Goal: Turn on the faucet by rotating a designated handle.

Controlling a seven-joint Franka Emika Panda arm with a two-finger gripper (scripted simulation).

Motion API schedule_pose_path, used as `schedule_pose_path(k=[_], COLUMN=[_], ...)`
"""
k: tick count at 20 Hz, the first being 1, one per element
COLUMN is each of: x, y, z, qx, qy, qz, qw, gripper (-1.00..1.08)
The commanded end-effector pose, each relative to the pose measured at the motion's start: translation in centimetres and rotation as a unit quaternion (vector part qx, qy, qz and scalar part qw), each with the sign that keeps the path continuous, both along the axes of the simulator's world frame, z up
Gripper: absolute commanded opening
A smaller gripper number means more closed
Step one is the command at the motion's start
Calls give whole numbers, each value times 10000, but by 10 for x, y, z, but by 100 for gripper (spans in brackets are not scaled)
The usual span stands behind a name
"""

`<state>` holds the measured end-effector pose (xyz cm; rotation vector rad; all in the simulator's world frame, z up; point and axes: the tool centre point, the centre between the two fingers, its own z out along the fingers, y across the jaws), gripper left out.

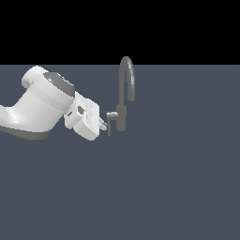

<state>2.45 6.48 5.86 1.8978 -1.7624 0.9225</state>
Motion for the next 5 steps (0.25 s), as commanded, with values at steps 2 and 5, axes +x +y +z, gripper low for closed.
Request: schedule_pose_path(k=[2,5], x=[-2,2], y=[-18,-19], z=[-26,-33], qx=[-110,-114], qy=[167,192], qz=[-107,-121], qw=[9997,9997], gripper=[-100,-100])
